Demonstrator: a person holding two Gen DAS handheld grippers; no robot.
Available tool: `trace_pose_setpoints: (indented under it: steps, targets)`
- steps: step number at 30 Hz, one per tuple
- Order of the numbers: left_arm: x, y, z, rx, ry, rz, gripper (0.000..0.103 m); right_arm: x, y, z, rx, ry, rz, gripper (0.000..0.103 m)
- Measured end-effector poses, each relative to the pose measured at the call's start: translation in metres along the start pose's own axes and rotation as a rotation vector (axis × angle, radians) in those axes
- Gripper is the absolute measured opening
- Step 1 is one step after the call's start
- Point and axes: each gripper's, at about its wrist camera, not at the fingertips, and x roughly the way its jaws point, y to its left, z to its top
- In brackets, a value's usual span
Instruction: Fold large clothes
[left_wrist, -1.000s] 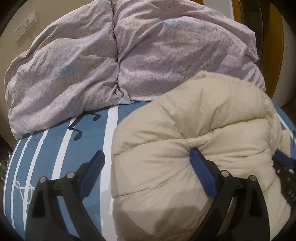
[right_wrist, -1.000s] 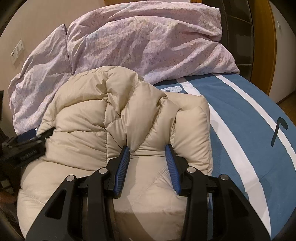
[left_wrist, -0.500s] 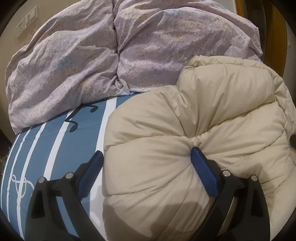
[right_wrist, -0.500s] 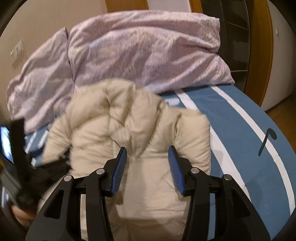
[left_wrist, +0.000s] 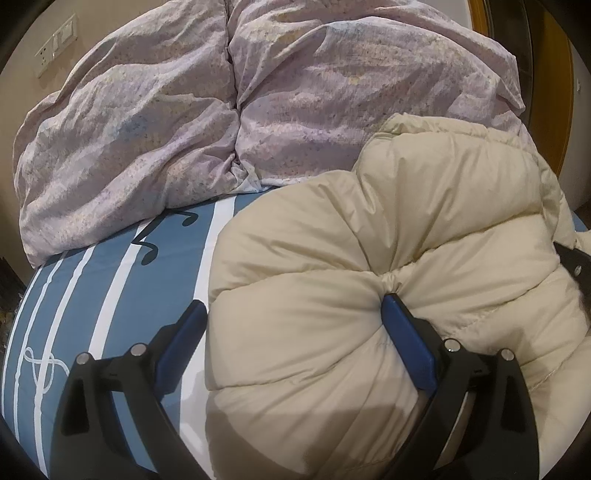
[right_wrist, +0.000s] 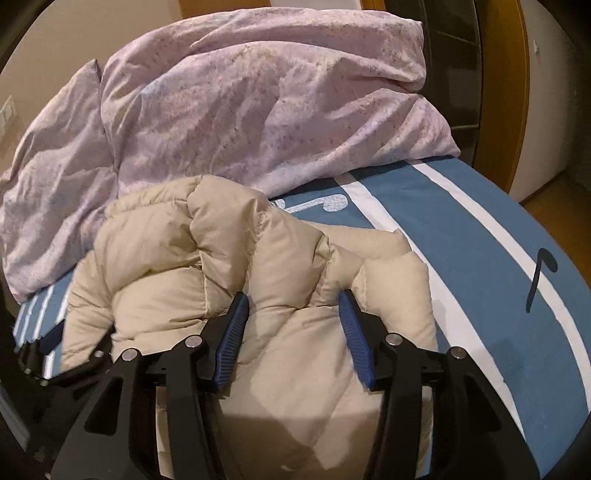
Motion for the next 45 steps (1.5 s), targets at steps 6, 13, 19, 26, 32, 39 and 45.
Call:
trace_pose_setpoints:
  steps: [6, 13, 19, 26, 32, 39, 45]
  targets:
    - [0.0, 0.001, 0.0, -0.004, -0.002, -0.003, 0.095, 0.008, 0.004, -0.008, -0.028, -0.007, -0.049, 0.054]
    - [0.0, 0.001, 0.0, -0.01, 0.0, -0.006, 0.096, 0.015, 0.005, -0.008, -0.032, 0.019, -0.054, 0.056]
    - [0.003, 0.002, 0.0, -0.022, 0.008, -0.014, 0.097, 0.018, 0.007, -0.008, -0.03, 0.03, -0.062, 0.057]
    - [0.007, 0.006, 0.0, -0.042, 0.02, -0.032, 0.098, 0.019, 0.008, -0.007, -0.032, 0.036, -0.066, 0.057]
    - [0.008, 0.007, 0.0, -0.048, 0.025, -0.034, 0.099, 0.019, 0.008, -0.007, -0.031, 0.036, -0.064, 0.057]
    - [0.009, 0.006, 0.001, -0.049, 0.027, -0.036, 0.1, 0.019, 0.007, -0.007, -0.031, 0.037, -0.063, 0.057]
    - [0.01, 0.007, 0.0, -0.054, 0.032, -0.041, 0.1, 0.019, 0.008, -0.007, -0.031, 0.037, -0.064, 0.057]
